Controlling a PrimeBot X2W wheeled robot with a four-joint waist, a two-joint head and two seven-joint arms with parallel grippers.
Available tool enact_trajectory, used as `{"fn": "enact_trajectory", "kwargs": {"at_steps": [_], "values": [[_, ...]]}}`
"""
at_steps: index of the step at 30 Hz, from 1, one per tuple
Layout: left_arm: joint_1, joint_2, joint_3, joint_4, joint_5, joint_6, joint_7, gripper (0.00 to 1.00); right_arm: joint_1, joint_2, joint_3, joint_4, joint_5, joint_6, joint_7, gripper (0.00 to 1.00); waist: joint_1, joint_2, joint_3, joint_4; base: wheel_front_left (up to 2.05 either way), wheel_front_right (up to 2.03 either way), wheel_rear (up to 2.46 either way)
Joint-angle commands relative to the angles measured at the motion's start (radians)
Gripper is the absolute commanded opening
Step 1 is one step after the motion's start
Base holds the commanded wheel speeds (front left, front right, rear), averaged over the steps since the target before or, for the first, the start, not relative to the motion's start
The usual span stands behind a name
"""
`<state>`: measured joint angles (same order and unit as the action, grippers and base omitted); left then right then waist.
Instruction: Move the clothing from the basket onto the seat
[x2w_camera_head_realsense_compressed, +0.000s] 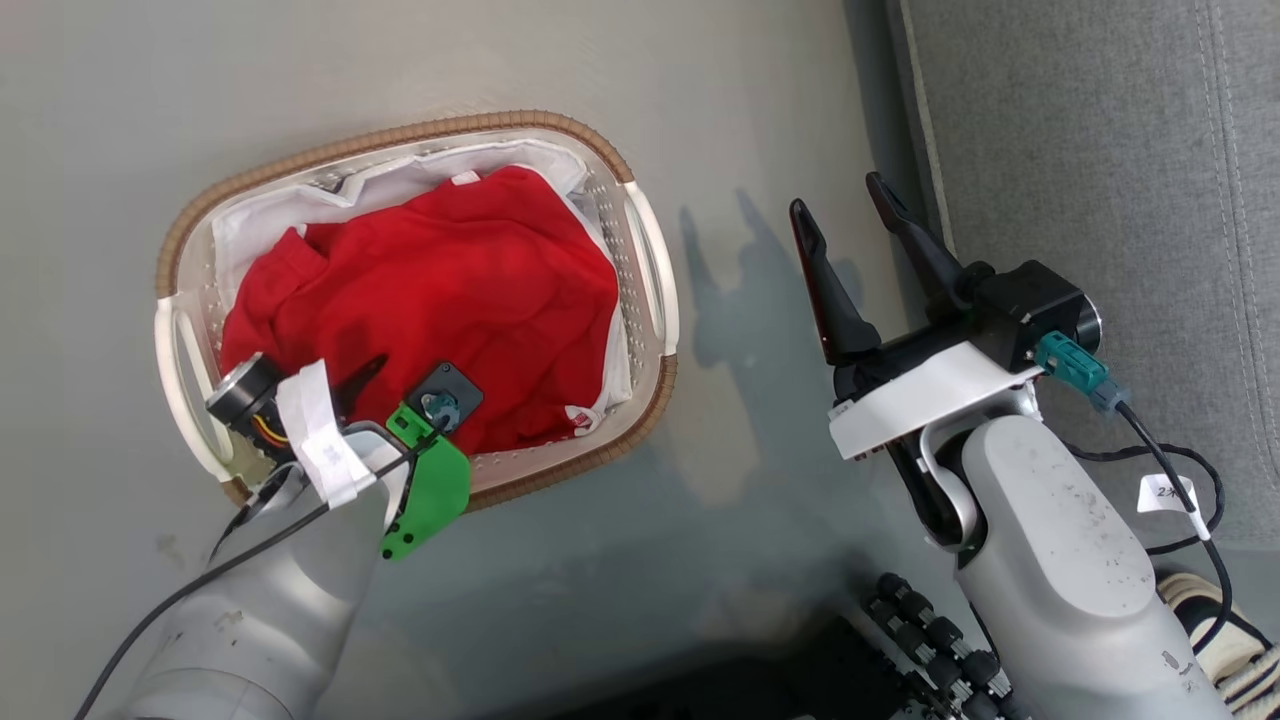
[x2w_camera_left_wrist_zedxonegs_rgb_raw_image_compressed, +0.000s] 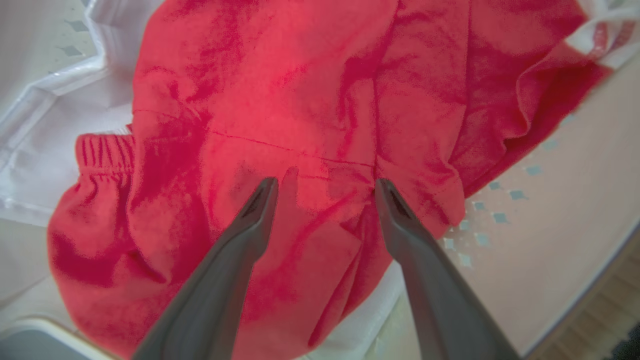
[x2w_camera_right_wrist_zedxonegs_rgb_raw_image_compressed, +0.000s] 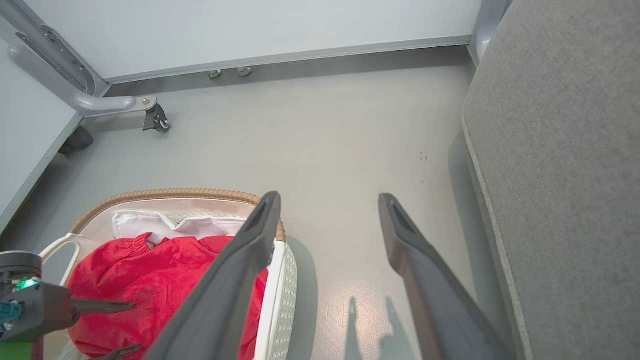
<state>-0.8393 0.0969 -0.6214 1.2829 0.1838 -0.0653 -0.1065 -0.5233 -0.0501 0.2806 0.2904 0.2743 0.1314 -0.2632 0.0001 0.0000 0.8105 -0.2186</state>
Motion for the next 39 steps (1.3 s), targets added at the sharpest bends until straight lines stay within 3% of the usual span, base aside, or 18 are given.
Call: {"fn": "enact_trajectory", "kwargs": {"at_steps": [1, 6, 17, 31, 33, 34, 39], "values": [[-0.024, 0.012, -0.009, 0.003, 0.007, -0.006, 0.028, 1.0, -0.009, -0.003, 0.005, -0.002, 0.01, -0.001, -0.002, 1.0, -0.0001, 0.0, 0.02, -0.011, 0.0, 0.0, 0.0], [-0.048, 0.016, -0.033, 0.006, 0.018, -0.019, 0.124, 1.0, -0.022, -0.003, 0.01, -0.007, 0.021, -0.001, -0.002, 1.0, -0.0001, 0.0, 0.048, -0.021, 0.0, 0.0, 0.0], [-0.107, 0.029, -0.083, 0.007, 0.044, -0.013, 0.209, 1.0, -0.05, -0.003, 0.02, -0.02, 0.041, -0.001, -0.002, 1.0, -0.0001, 0.0, 0.119, -0.031, 0.0, 0.0, 0.0], [-0.162, 0.04, -0.101, 0.009, 0.026, 0.03, 0.227, 1.0, -0.08, -0.003, 0.029, -0.04, 0.063, -0.001, -0.002, 1.0, -0.0001, 0.0, 0.179, -0.047, 0.0, 0.0, 0.0], [-0.162, 0.039, -0.099, 0.009, 0.016, 0.031, 0.222, 0.25, -0.081, -0.003, 0.027, -0.039, 0.064, -0.001, -0.002, 1.0, -0.0001, 0.0, 0.181, -0.048, 0.0, 0.0, 0.0], [-0.161, 0.038, -0.094, 0.009, 0.007, 0.032, 0.218, 0.0, -0.081, -0.003, 0.025, -0.037, 0.064, -0.001, -0.002, 1.0, -0.0001, 0.0, 0.18, -0.048, 0.0, 0.0, 0.0], [-0.136, 0.028, -0.075, 0.008, -0.034, 0.047, 0.162, 0.0, -0.081, -0.003, 0.019, -0.026, 0.063, -0.001, -0.002, 1.0, -0.0001, 0.0, 0.155, -0.046, 0.0, 0.0, 0.0]]}}
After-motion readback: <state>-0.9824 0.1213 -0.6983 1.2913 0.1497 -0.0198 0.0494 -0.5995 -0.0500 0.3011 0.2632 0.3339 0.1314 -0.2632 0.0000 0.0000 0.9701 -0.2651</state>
